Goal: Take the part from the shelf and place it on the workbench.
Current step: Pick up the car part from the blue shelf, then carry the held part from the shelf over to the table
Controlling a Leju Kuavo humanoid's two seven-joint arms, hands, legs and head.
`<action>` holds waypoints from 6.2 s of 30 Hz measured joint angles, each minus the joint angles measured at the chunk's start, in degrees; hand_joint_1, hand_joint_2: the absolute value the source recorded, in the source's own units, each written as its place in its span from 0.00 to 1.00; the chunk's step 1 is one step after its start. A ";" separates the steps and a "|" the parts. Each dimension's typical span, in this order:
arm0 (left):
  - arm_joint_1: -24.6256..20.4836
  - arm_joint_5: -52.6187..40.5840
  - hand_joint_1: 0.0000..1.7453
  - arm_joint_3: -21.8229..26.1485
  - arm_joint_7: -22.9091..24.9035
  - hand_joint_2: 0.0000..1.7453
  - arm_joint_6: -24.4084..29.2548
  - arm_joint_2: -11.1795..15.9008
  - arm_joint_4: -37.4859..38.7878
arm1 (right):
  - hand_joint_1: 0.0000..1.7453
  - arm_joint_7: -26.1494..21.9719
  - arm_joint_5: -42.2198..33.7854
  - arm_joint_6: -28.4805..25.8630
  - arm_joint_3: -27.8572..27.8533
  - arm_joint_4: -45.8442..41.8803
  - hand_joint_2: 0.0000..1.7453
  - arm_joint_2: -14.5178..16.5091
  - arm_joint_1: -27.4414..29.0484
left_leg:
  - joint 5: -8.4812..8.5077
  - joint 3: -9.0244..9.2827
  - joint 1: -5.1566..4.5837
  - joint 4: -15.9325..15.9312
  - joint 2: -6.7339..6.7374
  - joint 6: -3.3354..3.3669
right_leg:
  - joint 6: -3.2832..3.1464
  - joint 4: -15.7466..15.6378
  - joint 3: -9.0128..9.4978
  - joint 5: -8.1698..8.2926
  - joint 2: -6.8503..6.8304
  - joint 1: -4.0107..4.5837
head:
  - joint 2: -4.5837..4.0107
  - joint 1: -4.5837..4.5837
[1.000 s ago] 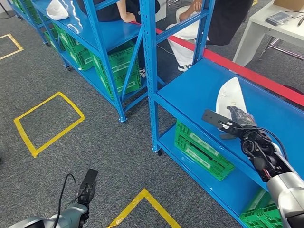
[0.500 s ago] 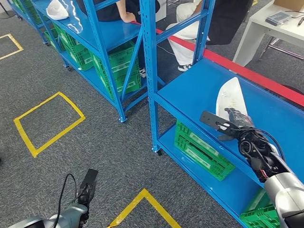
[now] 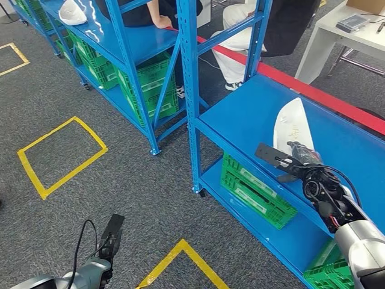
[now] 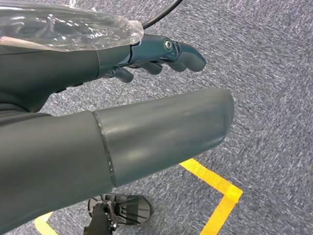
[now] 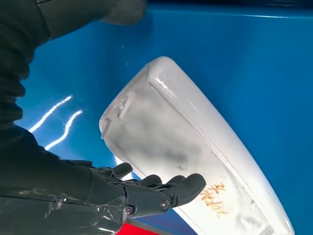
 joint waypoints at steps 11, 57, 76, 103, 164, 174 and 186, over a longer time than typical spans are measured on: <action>-0.06 -0.44 0.00 -0.04 0.03 0.00 -0.04 -0.01 0.00 | 1.00 -0.74 -0.94 -1.11 -0.11 0.77 1.00 -0.27 0.01 | 0.00 0.00 0.00 0.01 0.00 0.00 | 0.00 0.00 -0.01 0.00 0.00 0.00 | 0.00 0.00; 0.48 0.41 0.00 -0.42 -0.43 0.00 -0.57 -1.48 0.00 | 1.00 0.63 4.43 -11.91 0.32 -14.46 1.00 -2.05 -2.59 | 0.00 -0.09 0.00 0.11 0.01 0.00 | 0.02 0.00 -0.02 0.03 0.00 0.01 | 0.00 0.01; 0.95 -0.55 0.00 -0.44 0.74 0.00 -0.17 -2.34 0.00 | 1.00 7.47 8.15 -15.52 -3.56 -46.63 1.00 -8.00 3.97 | -0.01 -0.09 0.01 0.11 0.03 0.00 | 0.02 -0.01 -0.07 0.02 0.04 0.01 | 0.00 0.01; 1.93 1.04 0.00 -0.44 -3.84 1.00 -1.20 -2.88 0.00 | 1.00 4.89 4.23 -19.65 -5.98 -70.02 1.00 -9.60 10.98 | -0.02 -0.12 0.01 0.10 0.04 0.01 | 0.02 -0.01 -0.06 0.03 0.04 0.01 | 0.00 0.00; 4.53 3.52 0.00 0.09 -8.30 1.00 0.94 -3.84 0.02 | 1.00 -10.01 -25.38 -23.89 -4.29 -70.48 1.00 -7.72 13.71 | 0.37 -0.39 -0.86 -0.01 0.88 2.57 | 1.30 5.53 -1.79 -1.27 -0.24 0.09 | -0.01 0.01; 4.13 2.38 0.00 0.09 -7.46 1.00 0.85 -4.01 0.02 | 1.00 -7.82 -23.55 -24.33 -4.46 -72.19 1.00 -7.96 14.78 | -6.50 -8.38 -0.37 15.32 0.82 -0.26 | -1.24 -0.45 0.30 0.21 -0.86 -0.24 | 0.00 -0.98; 3.64 2.09 0.00 0.09 -6.66 1.00 0.85 -4.25 0.02 | 1.00 -7.06 -24.22 -22.53 -6.41 -73.50 1.00 -9.94 16.29 | 1.59 -2.70 -0.20 0.40 1.05 1.57 | 1.13 1.99 -0.51 -2.14 -1.81 -0.27 | 0.00 -1.08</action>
